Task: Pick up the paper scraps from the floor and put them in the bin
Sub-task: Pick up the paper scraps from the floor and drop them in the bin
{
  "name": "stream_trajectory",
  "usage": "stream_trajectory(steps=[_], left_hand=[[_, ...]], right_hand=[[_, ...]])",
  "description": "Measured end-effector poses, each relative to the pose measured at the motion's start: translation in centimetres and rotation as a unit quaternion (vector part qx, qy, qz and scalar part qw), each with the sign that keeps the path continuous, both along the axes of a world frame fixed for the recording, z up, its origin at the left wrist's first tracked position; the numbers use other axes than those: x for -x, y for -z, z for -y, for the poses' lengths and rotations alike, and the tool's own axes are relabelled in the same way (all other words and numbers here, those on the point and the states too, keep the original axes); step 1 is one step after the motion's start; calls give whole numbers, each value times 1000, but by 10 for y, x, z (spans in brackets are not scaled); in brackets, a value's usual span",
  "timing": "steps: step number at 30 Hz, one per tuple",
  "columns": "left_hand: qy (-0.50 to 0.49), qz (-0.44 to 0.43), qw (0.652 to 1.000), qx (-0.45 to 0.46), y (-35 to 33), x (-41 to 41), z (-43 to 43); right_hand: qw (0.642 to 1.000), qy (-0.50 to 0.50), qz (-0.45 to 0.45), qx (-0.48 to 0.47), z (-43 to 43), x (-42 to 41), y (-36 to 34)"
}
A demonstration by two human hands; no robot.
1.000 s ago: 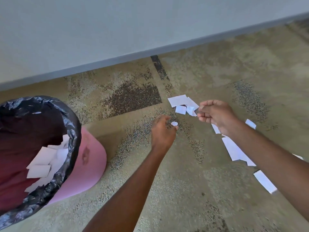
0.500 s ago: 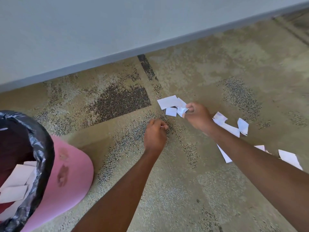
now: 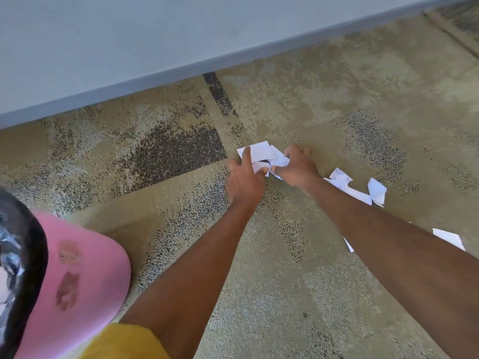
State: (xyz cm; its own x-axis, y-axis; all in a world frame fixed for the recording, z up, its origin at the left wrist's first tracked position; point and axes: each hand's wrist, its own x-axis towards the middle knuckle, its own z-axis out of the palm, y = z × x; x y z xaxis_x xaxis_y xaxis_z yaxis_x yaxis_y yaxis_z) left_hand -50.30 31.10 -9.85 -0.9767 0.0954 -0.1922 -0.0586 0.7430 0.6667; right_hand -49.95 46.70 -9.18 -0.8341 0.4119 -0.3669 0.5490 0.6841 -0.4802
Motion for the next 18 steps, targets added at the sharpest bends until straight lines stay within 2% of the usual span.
stream_trajectory(steps=[2,5,9,14,18], left_hand=[[27,-7,998,59,5,3,-3],[31,-21,997,61,9,4,-6],[-48,-15,997,-56,10,10,-1],[-159,4,965,-210,20,-2,18],[-185,26,948,-258,24,-20,28]], right_hand=[[1000,1,-2,-1,-2,1,5],[1000,-4,-29,2,-2,-3,9],[997,-22,-60,-41,1,-6,14],[996,-33,-47,-61,5,-3,12],[997,-16,-39,-71,7,1,10]])
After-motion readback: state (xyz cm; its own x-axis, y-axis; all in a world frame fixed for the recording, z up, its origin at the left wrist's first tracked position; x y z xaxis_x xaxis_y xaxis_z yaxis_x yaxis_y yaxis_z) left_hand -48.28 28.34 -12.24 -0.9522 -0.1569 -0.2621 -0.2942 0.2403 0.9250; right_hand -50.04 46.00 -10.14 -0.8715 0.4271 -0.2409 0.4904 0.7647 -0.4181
